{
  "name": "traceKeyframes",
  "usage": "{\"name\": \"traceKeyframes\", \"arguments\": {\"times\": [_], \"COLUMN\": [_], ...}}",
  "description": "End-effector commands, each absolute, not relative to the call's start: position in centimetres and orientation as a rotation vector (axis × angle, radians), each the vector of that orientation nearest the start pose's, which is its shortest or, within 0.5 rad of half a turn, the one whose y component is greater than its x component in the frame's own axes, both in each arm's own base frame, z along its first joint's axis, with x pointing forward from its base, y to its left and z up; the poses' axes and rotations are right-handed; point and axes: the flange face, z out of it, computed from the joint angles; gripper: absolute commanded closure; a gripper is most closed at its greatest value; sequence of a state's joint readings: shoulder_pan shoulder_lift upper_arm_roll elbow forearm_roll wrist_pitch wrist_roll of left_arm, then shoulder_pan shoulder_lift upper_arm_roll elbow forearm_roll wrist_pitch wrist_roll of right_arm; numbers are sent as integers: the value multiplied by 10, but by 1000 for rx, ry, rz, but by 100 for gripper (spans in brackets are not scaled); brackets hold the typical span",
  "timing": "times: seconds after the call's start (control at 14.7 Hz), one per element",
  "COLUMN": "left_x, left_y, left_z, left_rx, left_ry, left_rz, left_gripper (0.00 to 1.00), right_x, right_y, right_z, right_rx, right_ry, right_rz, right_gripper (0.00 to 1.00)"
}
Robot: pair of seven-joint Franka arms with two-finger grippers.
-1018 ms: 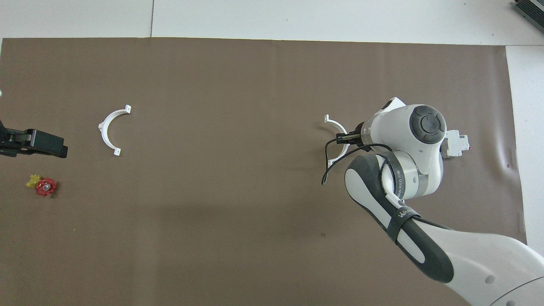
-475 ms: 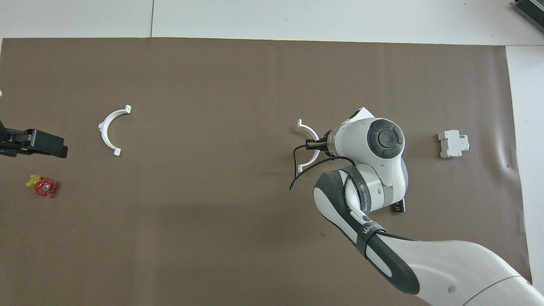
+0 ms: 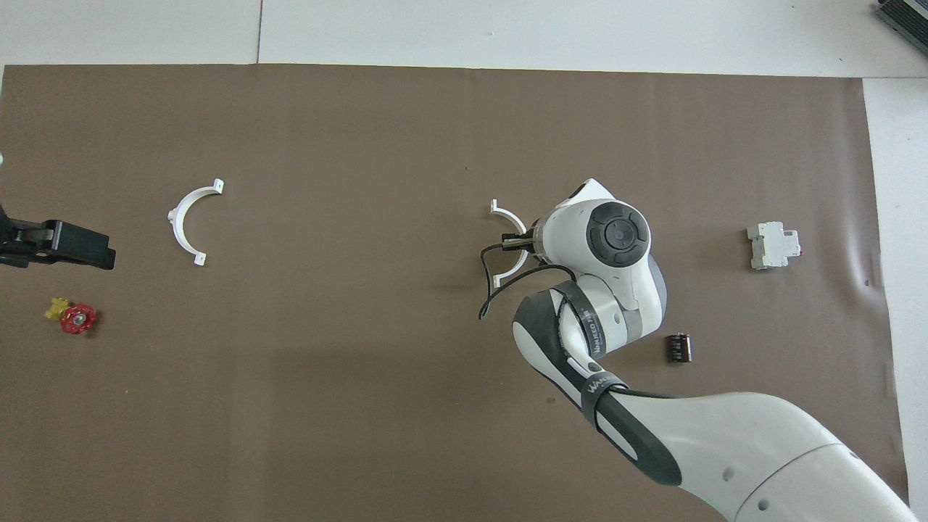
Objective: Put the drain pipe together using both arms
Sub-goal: 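Slide the held clamp half toward the table center with the right gripper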
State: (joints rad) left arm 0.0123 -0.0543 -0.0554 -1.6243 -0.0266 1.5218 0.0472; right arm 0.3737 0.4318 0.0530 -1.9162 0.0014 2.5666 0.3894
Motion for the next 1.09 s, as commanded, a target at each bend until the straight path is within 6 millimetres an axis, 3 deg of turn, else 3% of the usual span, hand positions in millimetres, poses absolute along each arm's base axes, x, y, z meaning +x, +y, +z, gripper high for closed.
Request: {"name": "traceKeyframes", "arguments": {"times": [0.0,0.27,0.54,0.68,0.81,1.02], "left_x": [523,522,523,527,528,529], "left_y": [-25,-24,-26,-21,0,0], "left_z": [625,626,625,623,622,622], "left_rx": [-3168,-3168,-3168,-3163,-3158,-3158], "left_ry": [134,132,134,118,62,59], "left_rz": [58,58,49,5,-8,-30], "left_gripper": [0,0,0,0,0,0], "right_x": [596,588,593,596,594,595], "right_y": [268,284,293,296,306,315], "right_z": [288,282,294,301,301,294], "right_rx": [-3033,-3048,-3063,-3059,-3062,-3060], "right_ry": [15,40,16,3,7,22], "right_rz": [-303,-304,-340,-353,-337,-330], "right_gripper": [100,100,100,100,100,100]}}
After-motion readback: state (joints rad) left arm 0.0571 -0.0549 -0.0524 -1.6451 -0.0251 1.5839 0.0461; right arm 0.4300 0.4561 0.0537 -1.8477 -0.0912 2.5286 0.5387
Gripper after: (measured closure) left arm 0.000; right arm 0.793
